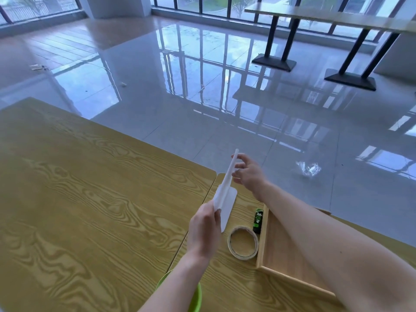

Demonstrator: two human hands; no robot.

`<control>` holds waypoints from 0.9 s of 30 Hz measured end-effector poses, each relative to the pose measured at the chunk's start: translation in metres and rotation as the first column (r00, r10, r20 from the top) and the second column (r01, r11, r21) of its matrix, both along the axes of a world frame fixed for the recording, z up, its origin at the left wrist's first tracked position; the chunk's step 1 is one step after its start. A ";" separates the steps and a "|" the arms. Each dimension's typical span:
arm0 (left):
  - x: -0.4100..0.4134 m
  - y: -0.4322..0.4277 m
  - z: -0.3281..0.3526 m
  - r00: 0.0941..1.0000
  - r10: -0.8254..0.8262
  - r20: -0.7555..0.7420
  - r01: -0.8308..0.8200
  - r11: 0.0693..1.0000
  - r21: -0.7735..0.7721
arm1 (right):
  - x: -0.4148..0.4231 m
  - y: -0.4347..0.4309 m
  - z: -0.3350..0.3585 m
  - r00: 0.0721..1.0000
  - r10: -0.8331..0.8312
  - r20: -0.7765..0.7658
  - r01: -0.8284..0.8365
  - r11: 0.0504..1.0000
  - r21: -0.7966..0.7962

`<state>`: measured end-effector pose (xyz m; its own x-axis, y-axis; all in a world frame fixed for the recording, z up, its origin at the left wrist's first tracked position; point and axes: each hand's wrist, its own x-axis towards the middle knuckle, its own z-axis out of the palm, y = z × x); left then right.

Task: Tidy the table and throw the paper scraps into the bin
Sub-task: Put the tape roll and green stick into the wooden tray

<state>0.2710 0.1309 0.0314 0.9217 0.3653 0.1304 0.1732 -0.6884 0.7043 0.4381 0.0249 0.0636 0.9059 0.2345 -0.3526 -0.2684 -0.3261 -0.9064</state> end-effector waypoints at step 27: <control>-0.024 0.002 -0.015 0.901 0.164 -0.402 -0.280 0.928 -0.247 | -0.046 -0.076 -0.021 0.974 0.149 0.172 -0.061 0.898 -0.436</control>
